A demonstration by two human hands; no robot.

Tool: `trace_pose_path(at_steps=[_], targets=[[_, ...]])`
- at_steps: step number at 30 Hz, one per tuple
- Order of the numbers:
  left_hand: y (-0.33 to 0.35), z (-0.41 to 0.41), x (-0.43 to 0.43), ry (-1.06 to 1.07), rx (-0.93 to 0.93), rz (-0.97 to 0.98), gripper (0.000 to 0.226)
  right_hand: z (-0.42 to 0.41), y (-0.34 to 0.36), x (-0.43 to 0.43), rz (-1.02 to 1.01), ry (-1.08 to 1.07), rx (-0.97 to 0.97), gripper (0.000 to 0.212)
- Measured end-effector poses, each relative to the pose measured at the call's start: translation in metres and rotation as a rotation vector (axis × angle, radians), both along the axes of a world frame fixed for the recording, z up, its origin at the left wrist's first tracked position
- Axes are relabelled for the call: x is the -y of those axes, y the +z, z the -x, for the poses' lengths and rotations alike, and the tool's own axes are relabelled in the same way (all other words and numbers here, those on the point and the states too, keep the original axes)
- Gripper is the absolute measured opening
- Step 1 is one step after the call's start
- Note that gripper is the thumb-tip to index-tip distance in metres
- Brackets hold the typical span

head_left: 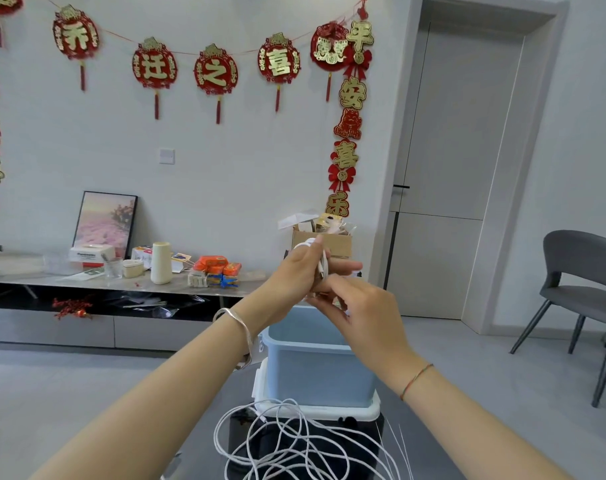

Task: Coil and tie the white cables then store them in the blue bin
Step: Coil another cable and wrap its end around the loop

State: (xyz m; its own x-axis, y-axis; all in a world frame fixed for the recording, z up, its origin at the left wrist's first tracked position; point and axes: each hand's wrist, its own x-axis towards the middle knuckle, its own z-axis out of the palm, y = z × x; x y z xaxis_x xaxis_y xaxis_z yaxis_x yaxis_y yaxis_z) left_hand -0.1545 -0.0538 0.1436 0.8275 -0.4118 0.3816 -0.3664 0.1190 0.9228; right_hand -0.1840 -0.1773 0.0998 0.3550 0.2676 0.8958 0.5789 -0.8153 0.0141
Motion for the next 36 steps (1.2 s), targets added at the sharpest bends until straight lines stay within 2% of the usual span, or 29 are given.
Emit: trace_pose_path(at_steps=[3,6,9,12,15,18,21,24,28,32,36], targets=[[0.0,0.004,0.0,0.051,0.026,-0.061,0.039,0.0,0.0,-0.001,-0.115,0.029,0.031,0.026],[0.002,0.008,-0.001,-0.027,-0.057,-0.029,0.036,0.001,0.004,0.0,-0.235,-0.027,0.056,0.058],[0.002,0.009,-0.003,-0.081,-0.041,-0.08,0.039,0.0,0.009,0.002,-0.242,-0.055,-0.019,0.096],[0.0,0.008,-0.002,-0.02,0.038,-0.168,0.044,-0.002,0.011,0.004,-0.235,-0.058,-0.093,0.108],[-0.004,0.007,-0.002,0.023,0.095,-0.219,0.045,-0.004,0.009,0.004,-0.242,-0.051,-0.116,0.108],[-0.011,0.004,-0.004,0.023,0.13,-0.279,0.042,-0.004,0.01,0.008,-0.243,0.02,-0.142,0.099],[-0.014,0.005,-0.006,-0.013,0.118,-0.305,0.04,-0.003,0.013,0.01,-0.213,0.145,-0.254,0.093],[-0.012,0.008,-0.008,-0.003,0.192,-0.394,0.043,-0.003,0.014,0.012,-0.175,0.227,-0.388,0.083],[-0.011,0.008,-0.013,0.026,0.319,-0.538,0.043,-0.002,0.013,0.011,-0.283,0.264,-0.474,0.062],[-0.008,0.007,-0.017,0.104,0.458,-0.652,0.041,-0.002,0.013,0.008,-0.303,0.289,-0.489,0.059],[-0.001,0.008,-0.019,0.12,0.453,-0.722,0.041,0.0,0.013,0.004,-0.366,0.334,-0.526,0.055]])
